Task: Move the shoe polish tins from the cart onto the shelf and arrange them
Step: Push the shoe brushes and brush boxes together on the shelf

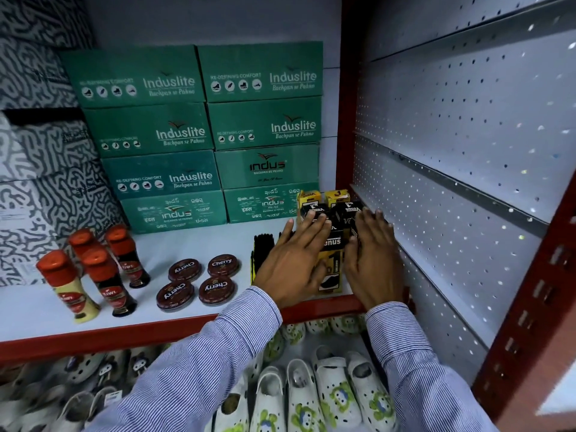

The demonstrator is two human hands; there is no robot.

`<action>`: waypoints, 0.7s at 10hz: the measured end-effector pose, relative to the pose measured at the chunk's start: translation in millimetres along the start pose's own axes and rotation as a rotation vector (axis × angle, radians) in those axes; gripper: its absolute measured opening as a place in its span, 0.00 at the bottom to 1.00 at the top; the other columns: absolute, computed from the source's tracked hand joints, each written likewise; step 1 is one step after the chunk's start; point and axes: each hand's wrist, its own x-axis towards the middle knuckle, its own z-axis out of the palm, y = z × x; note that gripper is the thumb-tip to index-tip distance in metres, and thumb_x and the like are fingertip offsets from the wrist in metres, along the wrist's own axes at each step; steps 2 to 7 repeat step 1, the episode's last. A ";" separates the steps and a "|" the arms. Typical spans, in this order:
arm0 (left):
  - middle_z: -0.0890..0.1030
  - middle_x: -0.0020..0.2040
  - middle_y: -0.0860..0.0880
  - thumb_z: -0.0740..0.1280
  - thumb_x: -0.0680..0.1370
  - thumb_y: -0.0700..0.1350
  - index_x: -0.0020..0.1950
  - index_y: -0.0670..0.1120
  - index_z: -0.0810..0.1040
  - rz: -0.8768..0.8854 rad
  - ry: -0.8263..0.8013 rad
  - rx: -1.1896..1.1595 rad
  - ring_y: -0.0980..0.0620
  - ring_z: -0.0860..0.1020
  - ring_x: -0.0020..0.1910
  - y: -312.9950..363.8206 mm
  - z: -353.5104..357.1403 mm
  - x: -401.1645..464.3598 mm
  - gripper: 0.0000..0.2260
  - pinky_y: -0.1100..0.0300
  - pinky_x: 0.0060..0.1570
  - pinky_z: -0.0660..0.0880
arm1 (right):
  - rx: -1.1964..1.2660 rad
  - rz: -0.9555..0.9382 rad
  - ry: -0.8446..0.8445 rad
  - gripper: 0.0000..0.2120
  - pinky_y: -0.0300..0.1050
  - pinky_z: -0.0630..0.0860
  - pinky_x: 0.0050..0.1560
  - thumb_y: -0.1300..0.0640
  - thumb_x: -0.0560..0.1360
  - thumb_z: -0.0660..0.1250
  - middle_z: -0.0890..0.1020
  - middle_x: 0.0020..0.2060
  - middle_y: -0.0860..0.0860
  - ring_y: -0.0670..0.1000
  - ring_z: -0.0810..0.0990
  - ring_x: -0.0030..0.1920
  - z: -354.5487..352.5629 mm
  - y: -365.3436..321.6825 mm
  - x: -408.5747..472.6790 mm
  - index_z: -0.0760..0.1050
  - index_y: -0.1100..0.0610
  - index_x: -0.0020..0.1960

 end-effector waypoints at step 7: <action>0.52 0.84 0.50 0.53 0.81 0.53 0.83 0.46 0.53 -0.011 0.018 -0.002 0.50 0.44 0.84 2.2 -6.1 -2.5 0.31 0.43 0.82 0.47 | 0.009 0.008 0.037 0.27 0.51 0.50 0.82 0.52 0.81 0.52 0.64 0.80 0.53 0.53 0.56 0.82 -7.1 -6.3 0.4 0.63 0.59 0.79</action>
